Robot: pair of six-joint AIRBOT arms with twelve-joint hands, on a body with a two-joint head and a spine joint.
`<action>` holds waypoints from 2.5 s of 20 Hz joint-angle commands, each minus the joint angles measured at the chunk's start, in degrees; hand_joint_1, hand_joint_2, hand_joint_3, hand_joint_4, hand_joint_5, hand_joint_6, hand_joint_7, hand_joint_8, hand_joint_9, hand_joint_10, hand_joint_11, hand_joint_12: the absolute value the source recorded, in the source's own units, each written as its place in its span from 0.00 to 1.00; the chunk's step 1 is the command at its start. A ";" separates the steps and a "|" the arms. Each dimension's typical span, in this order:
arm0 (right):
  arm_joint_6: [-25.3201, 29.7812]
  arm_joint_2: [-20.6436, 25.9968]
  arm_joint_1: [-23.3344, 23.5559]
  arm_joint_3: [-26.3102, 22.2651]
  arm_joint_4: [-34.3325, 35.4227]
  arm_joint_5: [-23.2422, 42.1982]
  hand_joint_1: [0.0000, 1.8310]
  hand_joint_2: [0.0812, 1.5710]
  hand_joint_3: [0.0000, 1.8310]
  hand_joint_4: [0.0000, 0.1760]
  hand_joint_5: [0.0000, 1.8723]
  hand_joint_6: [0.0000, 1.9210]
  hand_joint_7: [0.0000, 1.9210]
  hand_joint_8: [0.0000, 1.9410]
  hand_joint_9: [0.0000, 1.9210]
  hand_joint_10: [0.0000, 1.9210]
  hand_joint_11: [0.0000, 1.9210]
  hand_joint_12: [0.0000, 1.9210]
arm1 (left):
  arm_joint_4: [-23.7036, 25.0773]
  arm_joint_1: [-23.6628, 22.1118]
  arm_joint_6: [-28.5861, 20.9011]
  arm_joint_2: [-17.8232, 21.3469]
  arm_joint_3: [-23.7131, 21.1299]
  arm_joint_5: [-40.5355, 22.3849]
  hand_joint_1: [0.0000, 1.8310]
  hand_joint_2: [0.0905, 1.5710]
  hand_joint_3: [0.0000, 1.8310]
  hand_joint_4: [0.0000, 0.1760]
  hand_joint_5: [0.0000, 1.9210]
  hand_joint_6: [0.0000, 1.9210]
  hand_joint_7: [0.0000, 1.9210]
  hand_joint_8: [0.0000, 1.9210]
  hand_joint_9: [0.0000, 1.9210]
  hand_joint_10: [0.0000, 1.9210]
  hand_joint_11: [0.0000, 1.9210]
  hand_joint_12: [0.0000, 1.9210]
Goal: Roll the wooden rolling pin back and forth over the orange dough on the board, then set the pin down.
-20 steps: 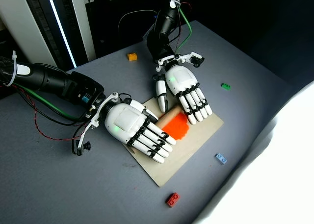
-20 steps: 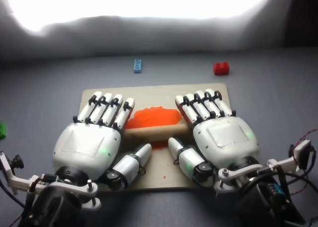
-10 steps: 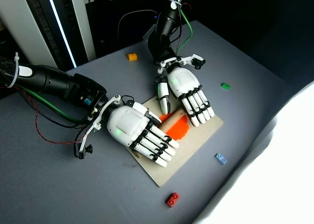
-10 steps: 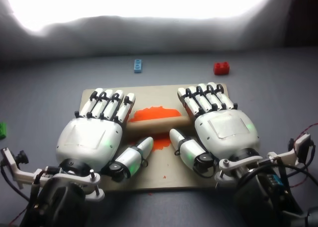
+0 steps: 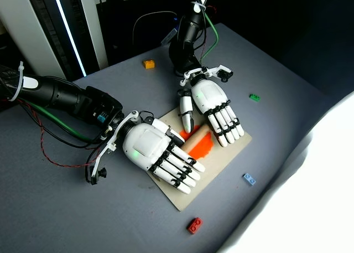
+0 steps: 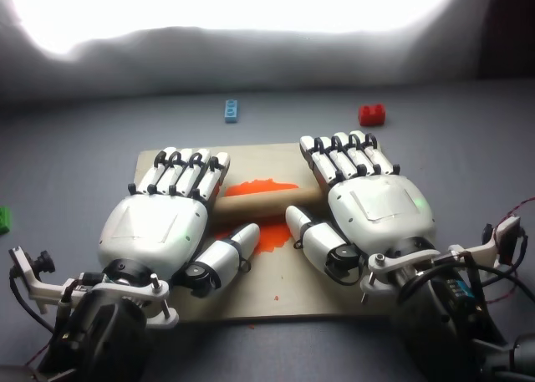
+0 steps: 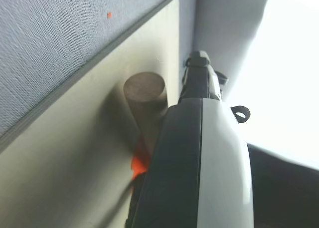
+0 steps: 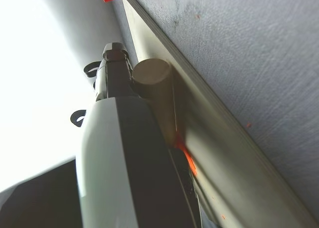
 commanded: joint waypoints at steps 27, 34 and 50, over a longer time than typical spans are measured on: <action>6.20 -0.84 2.16 5.64 -3.31 0.08 0.00 0.94 0.00 0.00 0.00 0.00 0.03 0.00 0.00 0.00 0.00 0.00 | 1.22 -3.79 -4.54 -2.64 6.59 -1.48 0.00 0.91 0.01 0.00 0.00 0.00 0.00 0.00 0.00 0.00 0.00 0.00; 6.90 -0.85 2.51 6.40 -3.26 -0.10 0.00 0.94 0.00 0.00 0.02 0.01 0.03 0.00 0.01 0.00 0.00 0.00 | -0.26 -4.49 -3.91 -3.32 7.78 -0.47 0.00 0.91 0.01 0.00 0.00 0.00 0.00 0.00 0.00 0.00 0.00 0.00; 7.82 -1.06 3.18 7.61 -1.98 -1.37 0.00 0.94 0.00 0.00 0.04 0.01 0.04 0.00 0.01 0.00 0.00 0.00 | -1.69 -5.95 -2.84 -4.14 11.05 1.24 0.00 0.88 0.00 0.00 0.00 0.00 0.00 0.00 0.00 0.00 0.00 0.00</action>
